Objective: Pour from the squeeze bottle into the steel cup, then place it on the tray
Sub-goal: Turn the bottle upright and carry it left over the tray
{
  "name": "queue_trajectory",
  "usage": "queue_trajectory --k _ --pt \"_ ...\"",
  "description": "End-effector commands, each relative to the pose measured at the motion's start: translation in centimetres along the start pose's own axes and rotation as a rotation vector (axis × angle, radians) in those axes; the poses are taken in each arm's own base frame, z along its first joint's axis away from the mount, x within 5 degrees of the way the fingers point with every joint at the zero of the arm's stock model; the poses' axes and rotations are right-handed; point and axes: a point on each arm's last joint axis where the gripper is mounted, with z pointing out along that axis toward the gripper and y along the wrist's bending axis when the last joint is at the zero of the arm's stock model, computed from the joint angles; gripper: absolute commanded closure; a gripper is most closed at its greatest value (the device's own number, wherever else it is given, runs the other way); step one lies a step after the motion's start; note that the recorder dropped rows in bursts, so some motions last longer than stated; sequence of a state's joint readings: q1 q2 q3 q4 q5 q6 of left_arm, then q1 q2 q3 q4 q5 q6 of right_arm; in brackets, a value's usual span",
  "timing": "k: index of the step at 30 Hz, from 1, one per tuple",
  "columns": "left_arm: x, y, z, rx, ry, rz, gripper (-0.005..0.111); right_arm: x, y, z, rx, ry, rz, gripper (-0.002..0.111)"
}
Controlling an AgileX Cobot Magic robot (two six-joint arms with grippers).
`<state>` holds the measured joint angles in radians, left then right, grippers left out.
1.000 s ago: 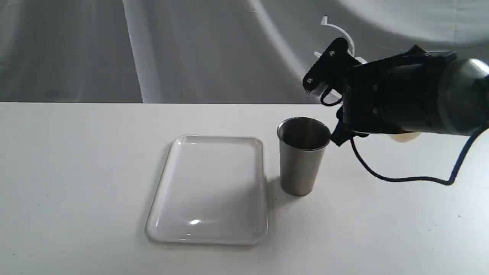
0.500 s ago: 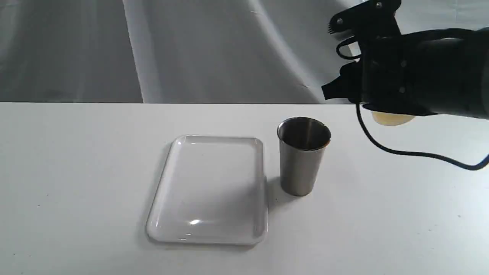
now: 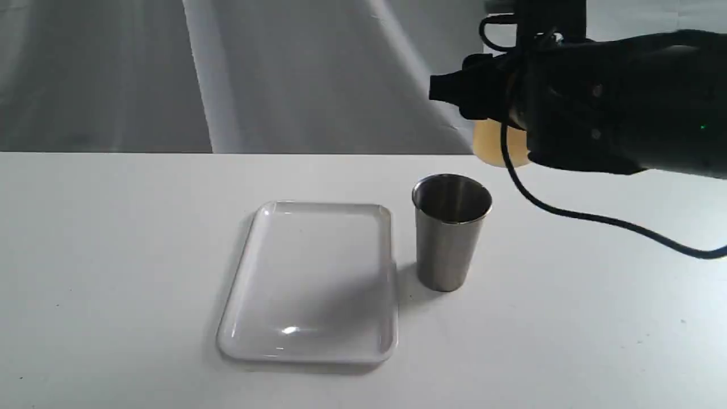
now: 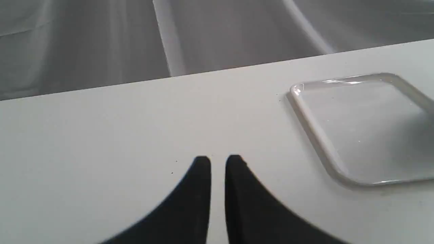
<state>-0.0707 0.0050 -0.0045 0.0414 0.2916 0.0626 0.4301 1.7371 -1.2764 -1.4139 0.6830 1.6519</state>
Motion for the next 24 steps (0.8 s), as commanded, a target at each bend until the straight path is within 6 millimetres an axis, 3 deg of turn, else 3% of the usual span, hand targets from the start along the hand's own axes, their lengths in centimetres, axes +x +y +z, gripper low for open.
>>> queue_trajectory --k 1,10,24 --pt "0.1 0.0 0.0 0.002 -0.007 0.002 0.098 -1.0 1.3 -1.5 -0.065 -0.051 0.018 0.059" --pt "0.1 0.0 0.0 0.002 -0.007 0.002 0.098 -0.7 4.5 -3.3 -0.255 -0.068 -0.013 0.059" --pt "0.1 0.0 0.0 0.002 -0.007 0.002 0.098 -0.5 5.4 -3.9 -0.309 -0.056 -0.001 0.059"
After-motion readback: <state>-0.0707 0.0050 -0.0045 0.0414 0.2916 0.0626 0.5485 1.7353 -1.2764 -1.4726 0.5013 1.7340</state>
